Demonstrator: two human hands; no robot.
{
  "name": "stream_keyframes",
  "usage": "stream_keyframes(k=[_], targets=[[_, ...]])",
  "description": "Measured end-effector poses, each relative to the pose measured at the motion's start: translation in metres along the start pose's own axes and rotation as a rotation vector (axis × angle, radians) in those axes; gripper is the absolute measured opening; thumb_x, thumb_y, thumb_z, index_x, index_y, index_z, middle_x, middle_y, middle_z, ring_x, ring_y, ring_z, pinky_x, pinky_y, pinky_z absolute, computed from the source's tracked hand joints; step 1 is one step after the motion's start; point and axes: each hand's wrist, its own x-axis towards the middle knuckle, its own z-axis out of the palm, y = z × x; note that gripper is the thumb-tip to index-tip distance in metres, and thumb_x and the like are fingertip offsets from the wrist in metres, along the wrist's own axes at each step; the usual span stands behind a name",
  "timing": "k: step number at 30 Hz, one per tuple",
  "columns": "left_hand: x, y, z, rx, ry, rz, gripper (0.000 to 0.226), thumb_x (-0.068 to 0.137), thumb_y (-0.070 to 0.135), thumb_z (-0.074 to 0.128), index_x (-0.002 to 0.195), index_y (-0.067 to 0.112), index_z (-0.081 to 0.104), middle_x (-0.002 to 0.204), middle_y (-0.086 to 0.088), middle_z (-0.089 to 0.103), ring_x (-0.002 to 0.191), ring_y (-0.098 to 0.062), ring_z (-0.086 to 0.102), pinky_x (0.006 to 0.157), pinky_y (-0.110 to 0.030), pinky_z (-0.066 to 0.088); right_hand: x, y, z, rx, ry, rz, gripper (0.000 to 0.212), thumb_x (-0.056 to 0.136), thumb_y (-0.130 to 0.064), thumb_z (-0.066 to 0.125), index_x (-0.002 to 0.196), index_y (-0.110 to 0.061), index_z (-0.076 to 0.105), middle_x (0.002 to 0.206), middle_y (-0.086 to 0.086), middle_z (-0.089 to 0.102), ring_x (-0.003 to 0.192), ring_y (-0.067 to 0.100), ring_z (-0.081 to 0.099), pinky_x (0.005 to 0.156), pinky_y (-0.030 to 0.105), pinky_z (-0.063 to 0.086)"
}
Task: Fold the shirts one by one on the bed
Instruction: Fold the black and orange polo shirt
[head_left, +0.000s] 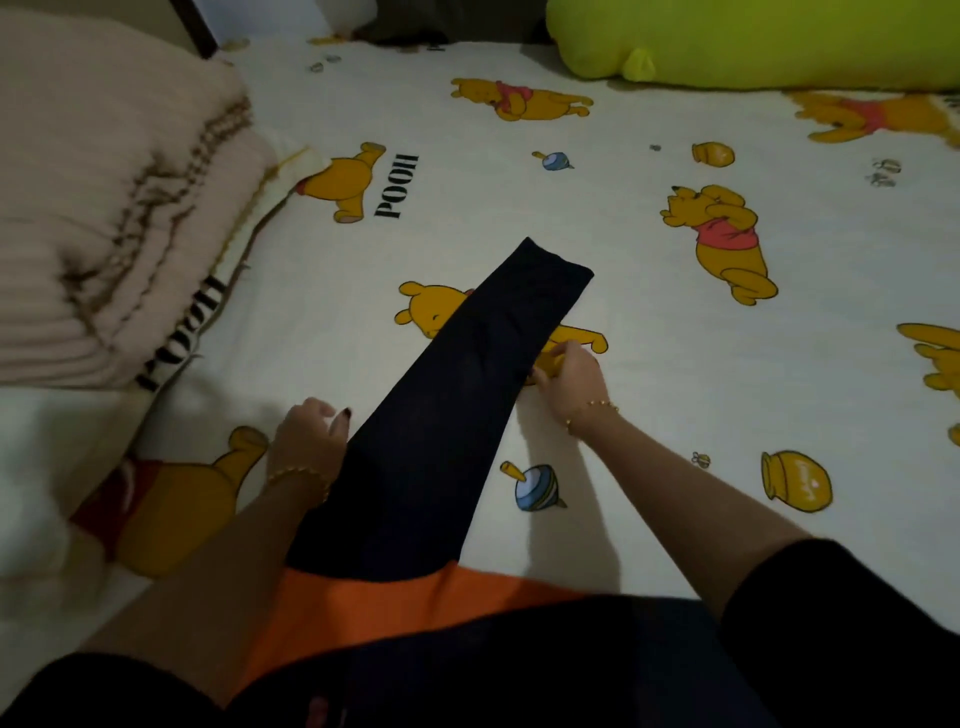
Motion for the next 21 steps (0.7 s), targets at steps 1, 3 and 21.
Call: stream_keyframes(k=[1, 3, 21], targets=[[-0.013, -0.022, -0.011, 0.008, -0.029, -0.049, 0.027, 0.094, 0.029, 0.053, 0.098, 0.003, 0.058, 0.1, -0.019, 0.06, 0.092, -0.035, 0.057, 0.08, -0.042, 0.047, -0.02, -0.005, 0.007, -0.016, -0.029, -0.039, 0.034, 0.088, -0.021, 0.064, 0.115, -0.003, 0.05, 0.114, 0.018, 0.055, 0.104, 0.033, 0.055, 0.082, 0.035, 0.042], [-0.047, -0.062, -0.033, 0.019, -0.081, -0.155, 0.03, 0.096, 0.03, 0.05, 0.092, 0.001, 0.058, 0.095, -0.022, 0.061, 0.088, -0.037, 0.059, 0.079, -0.046, 0.048, -0.063, -0.02, 0.021, -0.047, -0.084, -0.12, 0.031, 0.089, -0.019, 0.062, 0.114, -0.004, 0.051, 0.112, 0.017, 0.054, 0.101, 0.03, 0.054, 0.081, 0.031, 0.039], [-0.303, -0.227, -0.131, 0.095, -0.169, -0.332, 0.061, 0.072, 0.067, 0.063, 0.099, 0.012, 0.056, 0.091, -0.005, 0.061, 0.084, -0.026, 0.062, 0.067, -0.031, 0.047, -0.33, -0.156, 0.201, -0.651, -0.563, -0.552, 0.08, 0.088, 0.002, 0.048, 0.151, -0.03, 0.01, 0.105, 0.017, 0.062, 0.093, 0.035, 0.062, 0.065, 0.036, 0.044]])
